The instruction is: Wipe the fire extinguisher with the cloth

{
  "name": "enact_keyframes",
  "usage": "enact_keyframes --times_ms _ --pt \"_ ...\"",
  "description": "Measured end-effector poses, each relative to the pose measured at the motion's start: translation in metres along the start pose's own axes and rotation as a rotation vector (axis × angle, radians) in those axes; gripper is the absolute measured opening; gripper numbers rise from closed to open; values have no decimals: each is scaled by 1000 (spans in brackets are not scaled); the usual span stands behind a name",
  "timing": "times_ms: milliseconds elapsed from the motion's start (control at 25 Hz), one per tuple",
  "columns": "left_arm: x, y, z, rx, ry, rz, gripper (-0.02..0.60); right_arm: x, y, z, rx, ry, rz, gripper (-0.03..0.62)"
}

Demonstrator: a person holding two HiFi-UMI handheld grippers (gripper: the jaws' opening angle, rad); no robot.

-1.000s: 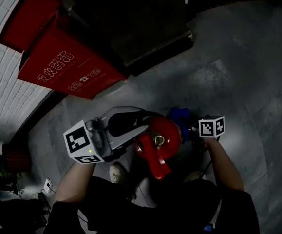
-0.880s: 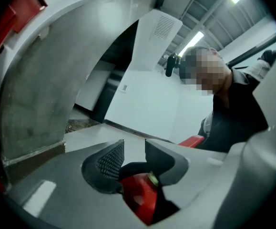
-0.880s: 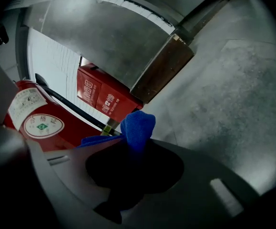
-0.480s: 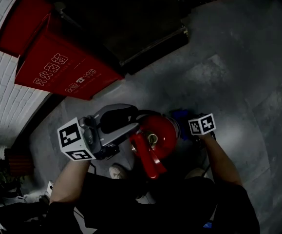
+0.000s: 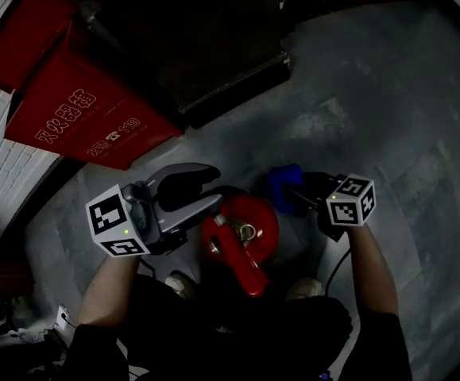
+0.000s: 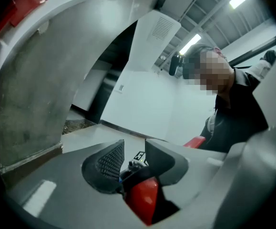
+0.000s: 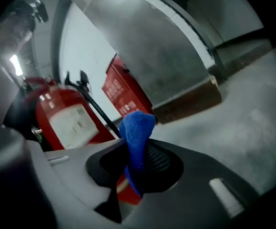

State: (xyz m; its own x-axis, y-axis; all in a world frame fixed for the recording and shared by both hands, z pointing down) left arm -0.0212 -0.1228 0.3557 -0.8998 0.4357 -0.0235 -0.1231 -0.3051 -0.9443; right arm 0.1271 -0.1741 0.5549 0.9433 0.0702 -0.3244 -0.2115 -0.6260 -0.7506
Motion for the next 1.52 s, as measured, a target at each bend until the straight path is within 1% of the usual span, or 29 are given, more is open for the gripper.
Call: enact_keyframes --times_ms 120,200,280,320,400,480,600,720,840,1000,1080,1240,1520 --pt "-3 1 6 7 1 -14 135 30 76 42 67 136 -159 72" --pt "-4 -2 9 4 15 -11 135 46 120 68 114 208 -262 72" --pt "3 -1 17 19 44 -27 135 48 153 92 173 261 -324 72" --pt "8 -1 21 32 59 -39 135 45 163 103 204 290 -333 74" --pt "17 0 27 41 77 -48 135 31 169 122 246 366 -317 74" --pt "23 -3 29 33 81 -39 135 13 158 131 237 461 -277 74" --pt "26 -8 31 41 70 -31 135 -7 128 128 176 579 -217 72" --pt "25 -10 31 57 50 -27 135 -15 112 112 73 643 -206 71" --pt "23 -13 32 63 39 -19 135 -20 97 95 -14 666 -170 71" --pt "21 -14 33 78 40 -18 135 -33 66 69 -79 607 -93 71" --pt "20 -14 34 79 43 -14 135 -42 49 55 -127 591 -62 72" --pt "18 -18 33 73 60 5 135 -56 24 32 -224 589 -33 72" --pt "16 -30 24 57 60 50 133 -74 -1 4 -327 590 -8 72"
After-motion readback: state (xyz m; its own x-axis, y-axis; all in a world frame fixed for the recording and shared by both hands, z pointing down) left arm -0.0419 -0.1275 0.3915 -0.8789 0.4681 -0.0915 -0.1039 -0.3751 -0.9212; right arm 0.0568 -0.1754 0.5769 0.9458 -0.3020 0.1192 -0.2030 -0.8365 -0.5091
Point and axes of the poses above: the fingertips, and each gripper's own axes: x backward along the fingers, z to its left, y out of its top, the point moved 3 cm from there along x, backward along the fingers, and after that the axes turned 1 degree about y, right-handed, at the moved point
